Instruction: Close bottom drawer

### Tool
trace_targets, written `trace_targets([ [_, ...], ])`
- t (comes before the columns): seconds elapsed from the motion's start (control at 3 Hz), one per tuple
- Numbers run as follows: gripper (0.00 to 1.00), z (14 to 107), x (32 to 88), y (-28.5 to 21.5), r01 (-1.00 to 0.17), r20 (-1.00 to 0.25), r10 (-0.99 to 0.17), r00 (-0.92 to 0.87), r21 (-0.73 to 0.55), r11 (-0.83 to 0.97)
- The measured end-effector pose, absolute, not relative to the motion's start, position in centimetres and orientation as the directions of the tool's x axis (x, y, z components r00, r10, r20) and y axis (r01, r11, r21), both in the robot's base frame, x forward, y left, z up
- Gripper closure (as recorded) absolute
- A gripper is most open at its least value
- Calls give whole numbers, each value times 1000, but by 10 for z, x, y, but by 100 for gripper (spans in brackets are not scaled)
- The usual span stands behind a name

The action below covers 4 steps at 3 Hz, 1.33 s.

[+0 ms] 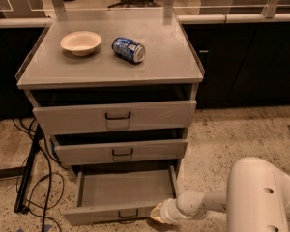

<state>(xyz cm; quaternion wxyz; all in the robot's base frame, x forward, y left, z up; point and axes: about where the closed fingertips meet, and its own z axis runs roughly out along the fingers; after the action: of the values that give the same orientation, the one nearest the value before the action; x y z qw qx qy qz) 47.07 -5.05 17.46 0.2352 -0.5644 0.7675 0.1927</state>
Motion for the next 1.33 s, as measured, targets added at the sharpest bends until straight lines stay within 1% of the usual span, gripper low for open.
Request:
trace_targets([
  [1.0, 14, 174, 477, -52, -957, -596, -766, -242, 15, 291],
  [1.33, 6, 168, 487, -43, -961, -637, -737, -225, 18, 277],
])
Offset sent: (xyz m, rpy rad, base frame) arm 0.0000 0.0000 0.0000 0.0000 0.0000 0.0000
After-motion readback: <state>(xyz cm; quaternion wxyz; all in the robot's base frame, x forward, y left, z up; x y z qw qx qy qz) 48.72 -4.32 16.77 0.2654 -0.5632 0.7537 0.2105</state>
